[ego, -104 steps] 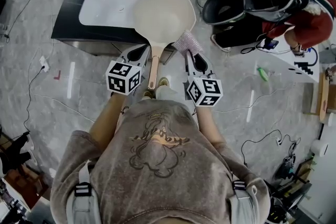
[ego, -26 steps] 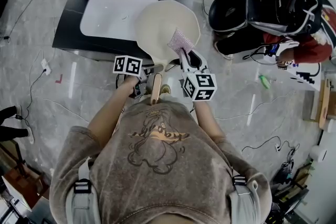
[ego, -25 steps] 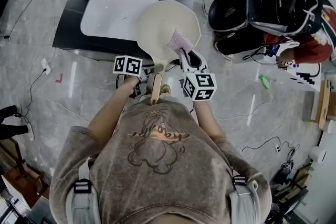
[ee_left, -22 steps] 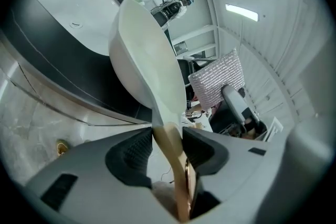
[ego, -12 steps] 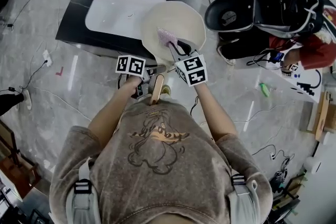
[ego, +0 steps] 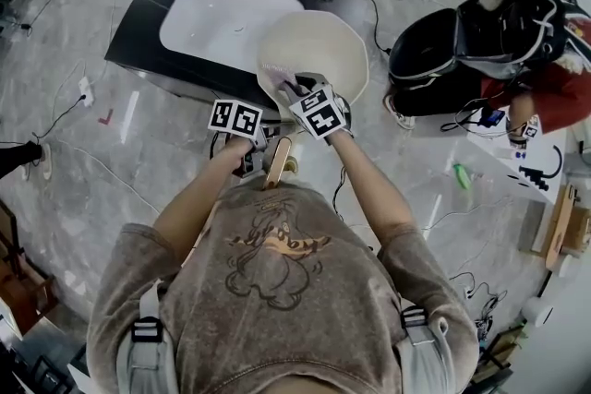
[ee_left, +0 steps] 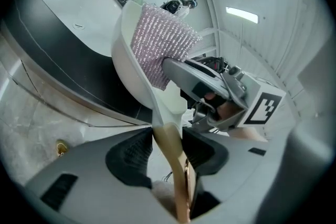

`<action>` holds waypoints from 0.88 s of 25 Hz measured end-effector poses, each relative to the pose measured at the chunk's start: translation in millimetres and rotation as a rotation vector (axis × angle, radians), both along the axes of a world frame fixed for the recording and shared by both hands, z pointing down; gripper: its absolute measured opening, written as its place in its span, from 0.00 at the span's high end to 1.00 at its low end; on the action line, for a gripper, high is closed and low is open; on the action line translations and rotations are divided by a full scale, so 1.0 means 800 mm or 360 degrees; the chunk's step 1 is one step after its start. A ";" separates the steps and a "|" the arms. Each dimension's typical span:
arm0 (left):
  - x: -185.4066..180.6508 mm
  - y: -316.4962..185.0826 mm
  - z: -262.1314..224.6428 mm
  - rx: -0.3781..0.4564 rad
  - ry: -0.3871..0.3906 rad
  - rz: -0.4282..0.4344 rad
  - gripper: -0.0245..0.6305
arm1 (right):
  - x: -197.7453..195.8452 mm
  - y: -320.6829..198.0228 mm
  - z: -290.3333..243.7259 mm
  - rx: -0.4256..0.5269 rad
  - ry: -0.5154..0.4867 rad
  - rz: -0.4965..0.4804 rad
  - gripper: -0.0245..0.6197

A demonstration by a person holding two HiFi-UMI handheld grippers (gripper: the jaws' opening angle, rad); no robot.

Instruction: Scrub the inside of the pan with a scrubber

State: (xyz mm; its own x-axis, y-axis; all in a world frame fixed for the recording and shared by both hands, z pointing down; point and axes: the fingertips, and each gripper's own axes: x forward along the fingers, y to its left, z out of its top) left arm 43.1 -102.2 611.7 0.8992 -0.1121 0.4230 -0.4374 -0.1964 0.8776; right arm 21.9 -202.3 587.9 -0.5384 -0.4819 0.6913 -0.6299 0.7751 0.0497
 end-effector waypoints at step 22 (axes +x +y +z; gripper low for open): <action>0.000 0.000 0.004 -0.0018 -0.0005 0.0127 0.67 | -0.028 -0.070 0.019 -0.0013 0.0134 -0.0114 0.83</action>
